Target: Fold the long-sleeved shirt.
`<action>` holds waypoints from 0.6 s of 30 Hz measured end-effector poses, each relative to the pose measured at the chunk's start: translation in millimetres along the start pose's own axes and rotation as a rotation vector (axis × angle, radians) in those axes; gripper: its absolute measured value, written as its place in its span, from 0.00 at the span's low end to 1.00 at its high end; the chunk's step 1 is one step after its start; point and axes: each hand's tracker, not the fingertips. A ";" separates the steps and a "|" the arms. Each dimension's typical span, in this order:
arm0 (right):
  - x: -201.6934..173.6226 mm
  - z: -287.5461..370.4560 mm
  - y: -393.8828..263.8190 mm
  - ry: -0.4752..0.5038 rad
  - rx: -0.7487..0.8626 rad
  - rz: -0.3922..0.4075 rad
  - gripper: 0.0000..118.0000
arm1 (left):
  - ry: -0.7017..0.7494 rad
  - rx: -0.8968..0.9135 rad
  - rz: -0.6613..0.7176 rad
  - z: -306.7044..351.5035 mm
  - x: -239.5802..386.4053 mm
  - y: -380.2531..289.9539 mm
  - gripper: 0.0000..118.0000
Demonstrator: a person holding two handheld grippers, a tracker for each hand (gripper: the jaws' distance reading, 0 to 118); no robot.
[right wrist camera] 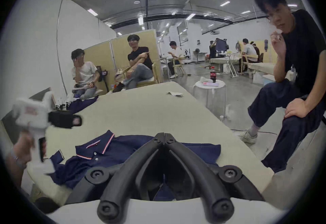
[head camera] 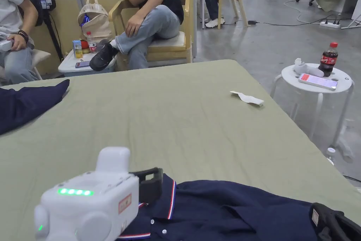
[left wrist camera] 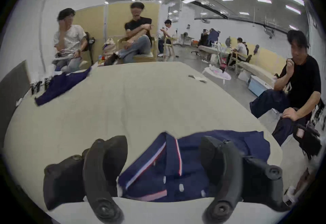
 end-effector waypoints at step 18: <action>63.4 -24.1 -21.5 -0.147 -0.118 0.002 0.01 | -0.058 -0.177 -0.062 -93.8 21.0 -28.3 0.09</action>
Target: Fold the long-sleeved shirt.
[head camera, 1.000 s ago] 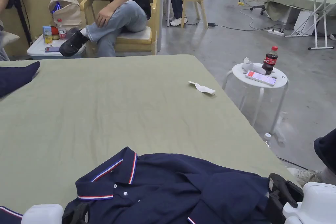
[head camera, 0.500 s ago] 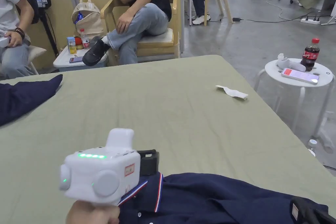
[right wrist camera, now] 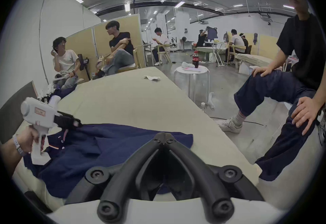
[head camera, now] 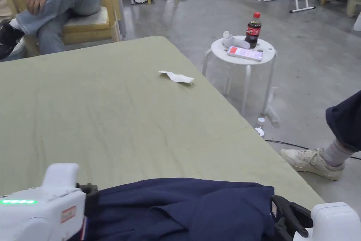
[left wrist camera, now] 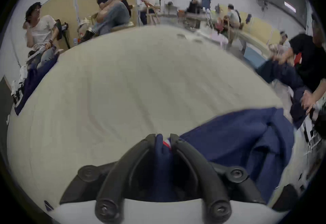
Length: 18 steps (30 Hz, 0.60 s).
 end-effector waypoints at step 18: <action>-21.5 -18.8 19.5 0.097 -0.073 0.071 0.01 | 0.183 0.341 0.200 202.3 -87.2 16.1 0.09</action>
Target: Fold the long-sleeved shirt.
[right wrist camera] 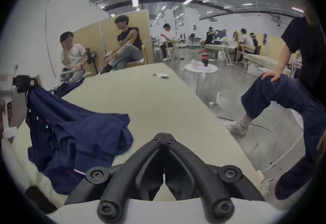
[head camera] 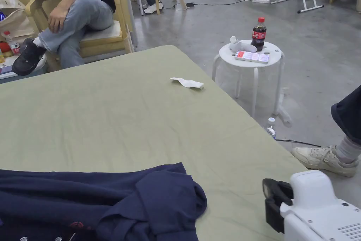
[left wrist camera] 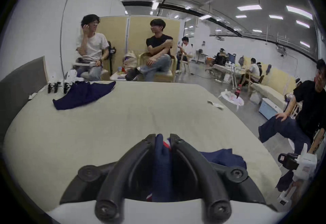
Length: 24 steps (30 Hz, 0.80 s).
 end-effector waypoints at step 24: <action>-33.1 -103.2 19.7 0.304 -0.057 -0.022 0.01 | 0.014 -0.106 0.064 -22.2 -50.6 -46.2 0.09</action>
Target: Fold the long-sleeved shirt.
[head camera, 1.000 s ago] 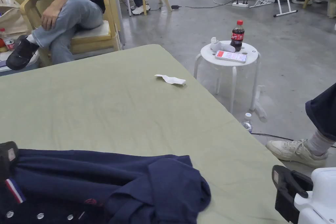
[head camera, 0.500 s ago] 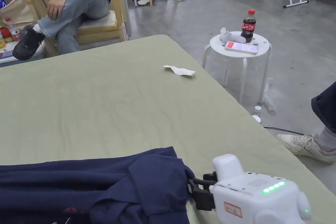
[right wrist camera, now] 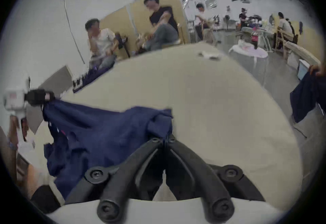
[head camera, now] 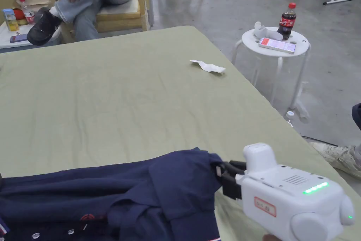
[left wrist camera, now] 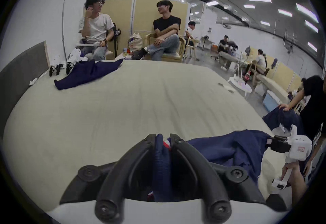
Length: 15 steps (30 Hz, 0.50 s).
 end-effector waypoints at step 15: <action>-108.6 94.0 297.2 -0.064 0.481 0.198 0.01 | 0.002 0.447 -0.032 134.9 24.2 216.8 0.09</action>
